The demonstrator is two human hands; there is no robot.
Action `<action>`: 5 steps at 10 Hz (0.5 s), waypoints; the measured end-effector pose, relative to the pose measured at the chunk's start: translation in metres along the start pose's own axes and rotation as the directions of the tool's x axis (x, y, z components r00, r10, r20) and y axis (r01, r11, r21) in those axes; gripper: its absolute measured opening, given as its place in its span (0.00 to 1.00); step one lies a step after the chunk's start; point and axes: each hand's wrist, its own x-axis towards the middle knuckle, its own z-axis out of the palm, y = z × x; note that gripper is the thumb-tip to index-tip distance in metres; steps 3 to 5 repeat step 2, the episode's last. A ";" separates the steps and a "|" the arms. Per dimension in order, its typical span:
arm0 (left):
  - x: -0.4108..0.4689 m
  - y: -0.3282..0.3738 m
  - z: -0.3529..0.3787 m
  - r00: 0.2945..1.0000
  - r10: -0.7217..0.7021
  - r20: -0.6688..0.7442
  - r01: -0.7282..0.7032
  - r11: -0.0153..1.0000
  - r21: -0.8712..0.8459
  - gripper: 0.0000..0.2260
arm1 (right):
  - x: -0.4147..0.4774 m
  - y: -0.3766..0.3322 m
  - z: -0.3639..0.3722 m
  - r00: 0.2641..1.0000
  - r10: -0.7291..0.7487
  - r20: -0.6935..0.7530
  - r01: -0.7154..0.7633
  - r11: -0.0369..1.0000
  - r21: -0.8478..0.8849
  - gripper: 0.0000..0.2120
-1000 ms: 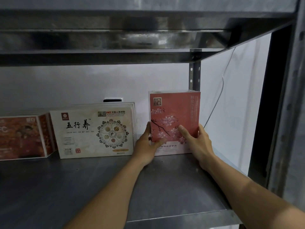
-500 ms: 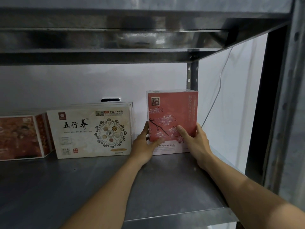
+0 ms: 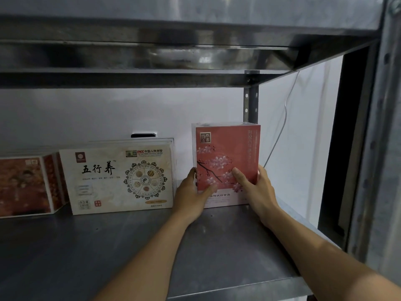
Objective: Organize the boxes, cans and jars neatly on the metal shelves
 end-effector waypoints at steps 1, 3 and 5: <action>-0.006 0.007 -0.004 0.996 -0.078 -0.047 0.077 0.997 -0.027 0.34 | -0.012 -0.014 -0.002 0.999 -0.023 -0.041 0.020 0.996 -0.081 0.26; -0.014 0.013 -0.011 0.987 -0.134 -0.084 0.133 0.991 -0.022 0.33 | -0.032 -0.033 -0.008 0.991 -0.072 -0.113 0.056 0.988 -0.144 0.28; -0.014 0.013 -0.011 0.987 -0.134 -0.084 0.133 0.991 -0.022 0.33 | -0.032 -0.033 -0.008 0.991 -0.072 -0.113 0.056 0.988 -0.144 0.28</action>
